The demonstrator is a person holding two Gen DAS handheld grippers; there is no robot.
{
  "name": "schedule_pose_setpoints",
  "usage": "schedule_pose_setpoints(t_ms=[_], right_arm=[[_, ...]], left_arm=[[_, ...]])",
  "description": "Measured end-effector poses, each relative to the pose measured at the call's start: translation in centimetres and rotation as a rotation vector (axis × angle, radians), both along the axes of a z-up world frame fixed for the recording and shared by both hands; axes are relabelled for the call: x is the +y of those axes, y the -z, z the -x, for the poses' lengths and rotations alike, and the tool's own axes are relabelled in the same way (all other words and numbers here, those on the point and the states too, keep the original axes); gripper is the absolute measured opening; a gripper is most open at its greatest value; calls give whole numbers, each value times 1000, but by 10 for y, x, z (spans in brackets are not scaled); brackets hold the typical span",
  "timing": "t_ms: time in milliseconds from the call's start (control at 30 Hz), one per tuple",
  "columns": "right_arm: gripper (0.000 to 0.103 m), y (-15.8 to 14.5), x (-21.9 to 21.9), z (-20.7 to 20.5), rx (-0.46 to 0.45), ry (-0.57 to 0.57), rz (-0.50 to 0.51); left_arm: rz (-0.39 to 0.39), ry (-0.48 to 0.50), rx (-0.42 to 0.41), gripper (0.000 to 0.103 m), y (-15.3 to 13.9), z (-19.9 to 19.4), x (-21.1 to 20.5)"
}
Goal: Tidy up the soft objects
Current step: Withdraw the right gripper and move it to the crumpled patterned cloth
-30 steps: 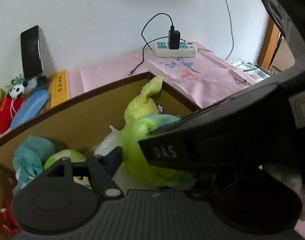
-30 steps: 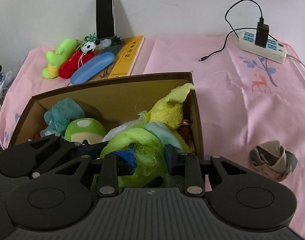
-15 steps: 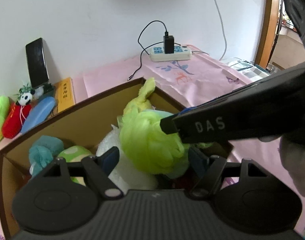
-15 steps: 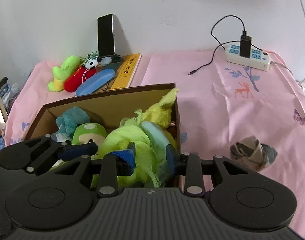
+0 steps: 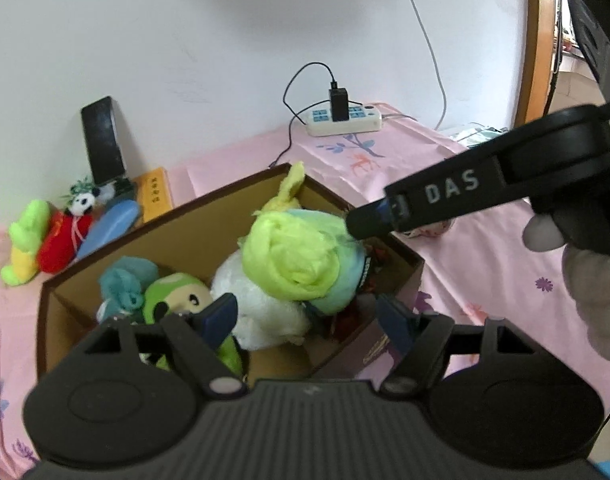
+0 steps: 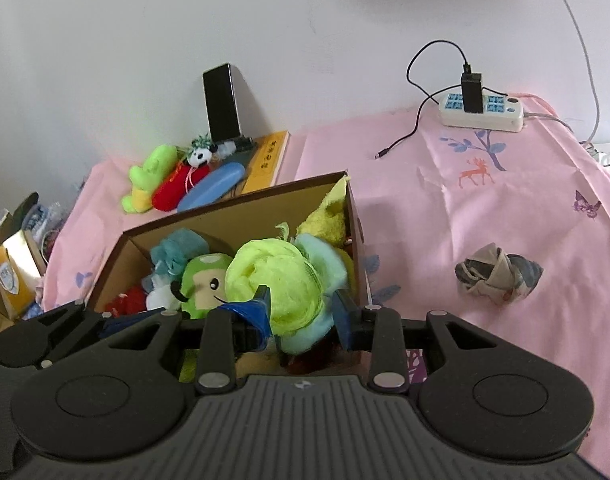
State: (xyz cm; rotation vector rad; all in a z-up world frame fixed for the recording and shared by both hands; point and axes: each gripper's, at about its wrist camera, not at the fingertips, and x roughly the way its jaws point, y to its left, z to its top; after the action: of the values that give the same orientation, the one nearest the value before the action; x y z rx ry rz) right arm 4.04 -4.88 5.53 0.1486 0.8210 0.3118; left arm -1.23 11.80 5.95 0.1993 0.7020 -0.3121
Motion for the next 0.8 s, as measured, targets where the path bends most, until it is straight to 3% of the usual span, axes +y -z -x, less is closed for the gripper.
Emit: schedule_pose_setpoints(t_ms=[300,800], right_arm=[[17,-5,-4,25,-21,-4,21],[17,-3,-28,58,-13,20,21]], left_arm=[[-34,-114,54,75,-8,9,-4],[-80,-171,90,75,-8,16,-35]])
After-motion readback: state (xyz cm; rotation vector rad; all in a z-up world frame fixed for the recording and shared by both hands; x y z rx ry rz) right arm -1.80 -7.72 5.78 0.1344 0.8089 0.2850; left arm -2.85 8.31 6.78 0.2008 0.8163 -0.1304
